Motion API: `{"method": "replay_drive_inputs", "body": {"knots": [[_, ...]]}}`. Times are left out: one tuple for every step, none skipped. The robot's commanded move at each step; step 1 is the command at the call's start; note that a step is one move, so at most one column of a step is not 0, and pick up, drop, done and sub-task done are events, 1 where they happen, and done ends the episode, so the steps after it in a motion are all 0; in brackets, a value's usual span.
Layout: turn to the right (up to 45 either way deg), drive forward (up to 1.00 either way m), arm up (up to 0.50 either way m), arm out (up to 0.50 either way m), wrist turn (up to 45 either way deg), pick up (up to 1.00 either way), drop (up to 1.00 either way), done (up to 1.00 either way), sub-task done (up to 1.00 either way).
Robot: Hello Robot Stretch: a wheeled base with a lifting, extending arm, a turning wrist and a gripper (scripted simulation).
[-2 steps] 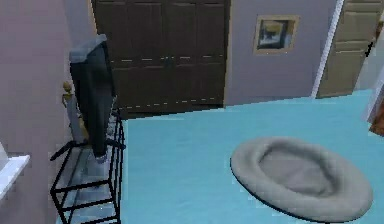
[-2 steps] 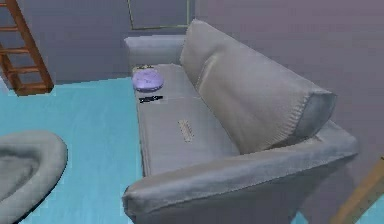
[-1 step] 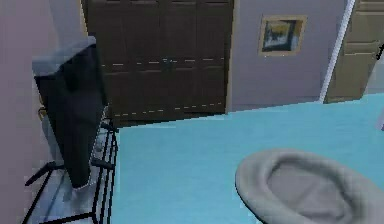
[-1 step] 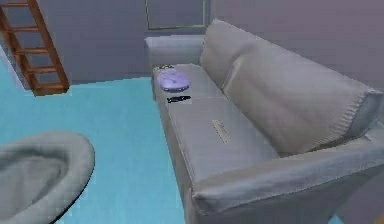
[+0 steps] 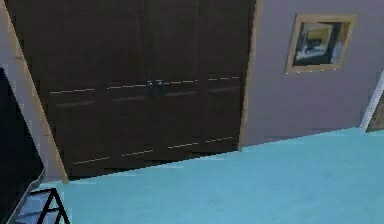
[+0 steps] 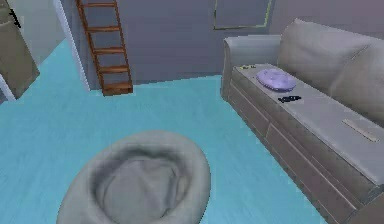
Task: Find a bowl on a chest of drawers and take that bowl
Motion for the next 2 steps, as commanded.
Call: {"method": "replay_drive_inputs", "body": {"knots": [[9.0, 0.00, 0.00, 0.00, 0.0, 0.00, 0.00, 0.00, 0.00], [0.0, 0.45, 0.00, 0.00, 0.0, 0.00, 0.00, 0.00, 0.00]]}}
